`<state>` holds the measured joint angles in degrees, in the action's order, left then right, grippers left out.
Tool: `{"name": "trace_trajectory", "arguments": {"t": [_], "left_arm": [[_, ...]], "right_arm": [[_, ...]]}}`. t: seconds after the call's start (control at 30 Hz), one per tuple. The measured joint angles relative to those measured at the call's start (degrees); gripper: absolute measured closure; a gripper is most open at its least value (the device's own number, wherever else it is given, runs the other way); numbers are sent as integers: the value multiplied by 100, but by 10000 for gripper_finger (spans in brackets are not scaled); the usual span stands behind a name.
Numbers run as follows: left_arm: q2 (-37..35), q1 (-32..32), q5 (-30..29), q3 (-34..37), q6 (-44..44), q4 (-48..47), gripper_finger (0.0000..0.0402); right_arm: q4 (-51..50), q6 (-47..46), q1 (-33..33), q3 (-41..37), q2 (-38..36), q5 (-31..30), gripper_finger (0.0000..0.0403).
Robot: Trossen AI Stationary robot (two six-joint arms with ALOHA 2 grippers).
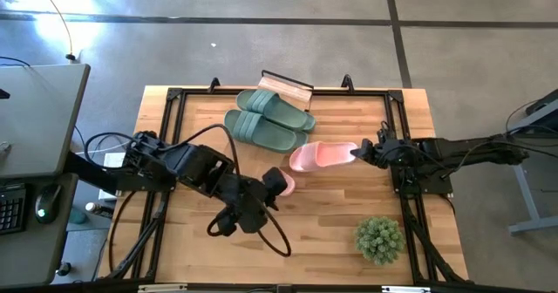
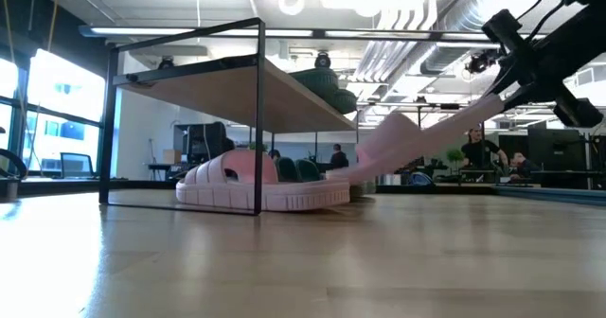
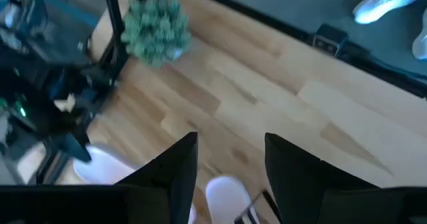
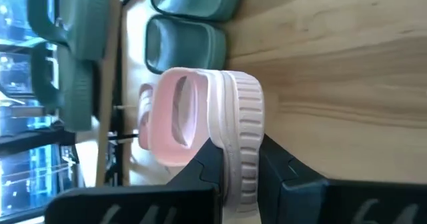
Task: Pick and place slides into the shelf
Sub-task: Put the pink slide on the shelf
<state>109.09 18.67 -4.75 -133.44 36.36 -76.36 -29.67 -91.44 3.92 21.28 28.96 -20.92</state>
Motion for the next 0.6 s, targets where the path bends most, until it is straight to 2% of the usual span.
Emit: {"name": "trace_trajectory", "arguments": {"t": [0.3,0.6], "left_arm": [[-3,-157,494,1,316,467,245],[240,-221,1267,3,677,1517,245]], "right_arm": [[526,-2,1,-19,841,163,383],[776,-157,3,-19,1341,4,381]]}}
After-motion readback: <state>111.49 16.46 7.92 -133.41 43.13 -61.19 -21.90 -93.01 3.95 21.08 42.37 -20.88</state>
